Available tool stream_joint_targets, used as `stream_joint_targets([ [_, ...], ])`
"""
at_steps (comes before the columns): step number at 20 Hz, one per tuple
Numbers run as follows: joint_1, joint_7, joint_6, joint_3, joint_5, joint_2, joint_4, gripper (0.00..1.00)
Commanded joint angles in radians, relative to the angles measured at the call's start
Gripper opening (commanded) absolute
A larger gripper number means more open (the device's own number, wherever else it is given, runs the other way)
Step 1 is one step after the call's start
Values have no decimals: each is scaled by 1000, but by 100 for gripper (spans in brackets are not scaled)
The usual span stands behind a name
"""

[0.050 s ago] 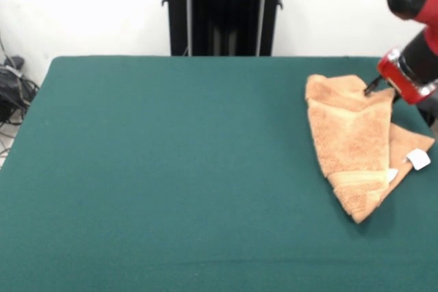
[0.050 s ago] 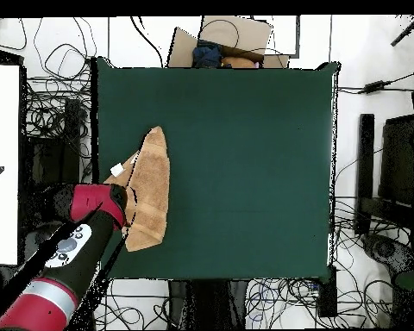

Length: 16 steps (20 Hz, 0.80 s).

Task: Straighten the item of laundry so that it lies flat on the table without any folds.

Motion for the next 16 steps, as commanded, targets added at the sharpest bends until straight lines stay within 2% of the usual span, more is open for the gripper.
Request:
stream_joint_targets([
  [1, -46, 113, -99, 36, -57, 47, -16, 0],
  [16, -69, 98, -85, 61, -42, 28, -6, 0],
])
